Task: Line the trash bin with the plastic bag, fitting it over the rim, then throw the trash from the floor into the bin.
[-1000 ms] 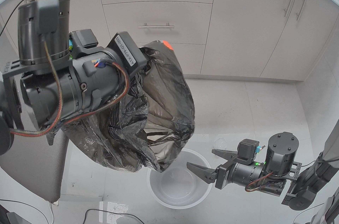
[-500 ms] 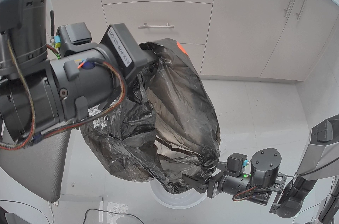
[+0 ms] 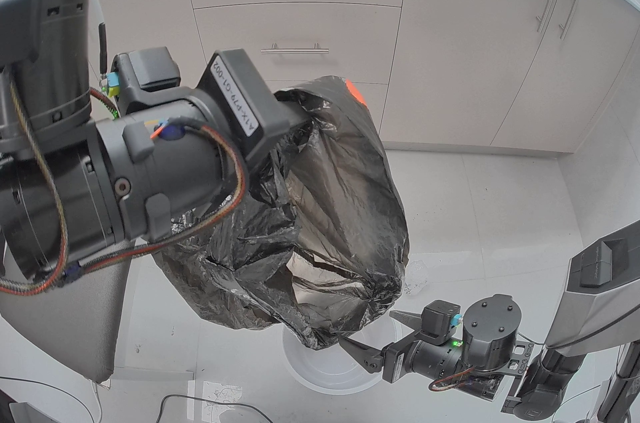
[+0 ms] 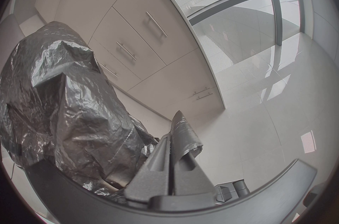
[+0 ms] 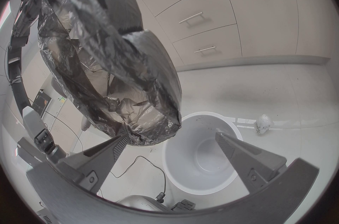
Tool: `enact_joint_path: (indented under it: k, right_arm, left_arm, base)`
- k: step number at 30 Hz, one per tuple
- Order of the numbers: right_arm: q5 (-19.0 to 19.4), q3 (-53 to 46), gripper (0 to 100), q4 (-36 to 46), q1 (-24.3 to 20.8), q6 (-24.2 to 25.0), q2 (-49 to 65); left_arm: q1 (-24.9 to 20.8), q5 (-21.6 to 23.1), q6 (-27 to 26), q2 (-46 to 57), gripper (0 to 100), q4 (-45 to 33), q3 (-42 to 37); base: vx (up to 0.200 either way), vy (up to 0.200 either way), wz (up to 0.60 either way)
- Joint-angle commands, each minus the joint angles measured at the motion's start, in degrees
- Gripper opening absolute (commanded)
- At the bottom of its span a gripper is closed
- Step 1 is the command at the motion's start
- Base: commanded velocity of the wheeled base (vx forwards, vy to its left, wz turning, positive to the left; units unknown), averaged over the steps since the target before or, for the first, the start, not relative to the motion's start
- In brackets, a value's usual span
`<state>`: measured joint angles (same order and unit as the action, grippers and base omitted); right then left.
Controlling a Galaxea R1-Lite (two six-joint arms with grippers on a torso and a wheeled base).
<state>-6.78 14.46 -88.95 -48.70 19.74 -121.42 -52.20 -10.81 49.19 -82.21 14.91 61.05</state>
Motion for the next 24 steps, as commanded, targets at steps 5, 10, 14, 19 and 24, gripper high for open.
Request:
enact_joint_path:
  k: [5, 10, 14, 19, 24]
  right_arm:
    - [-0.43, 0.13, 0, -1.05, -0.43, 0.13, 0.48]
    - [-0.52, 0.04, 0, -1.05, -0.34, 0.04, 1.62]
    - [-0.52, -0.04, 0, -1.05, -0.34, -0.05, 1.71]
    - [-0.69, 0.22, 0, -1.05, -0.34, -0.14, 1.80]
    - [-2.01, 0.31, 0, -1.05, -0.61, -1.10, 2.33]
  left_arm:
    - [-0.09, 0.00, 0.03, -0.23, 0, 0.03, -0.05]
    - [-0.53, 0.00, 0.12, -0.23, 0, 0.03, -0.14]
    - [-0.53, 0.00, 0.03, -0.32, 0, 0.03, -0.14]
    - [-0.53, 0.00, 0.03, -0.23, 0, 0.03, -0.14]
    - [-0.53, 0.00, 0.03, -0.05, 0, 0.12, -0.14]
  base:
    - [0.000, 0.000, 0.00]
    - [0.000, 0.000, 0.00]
    - [0.000, 0.000, 0.00]
    - [0.000, 0.000, 0.00]
    - [0.000, 0.000, 0.00]
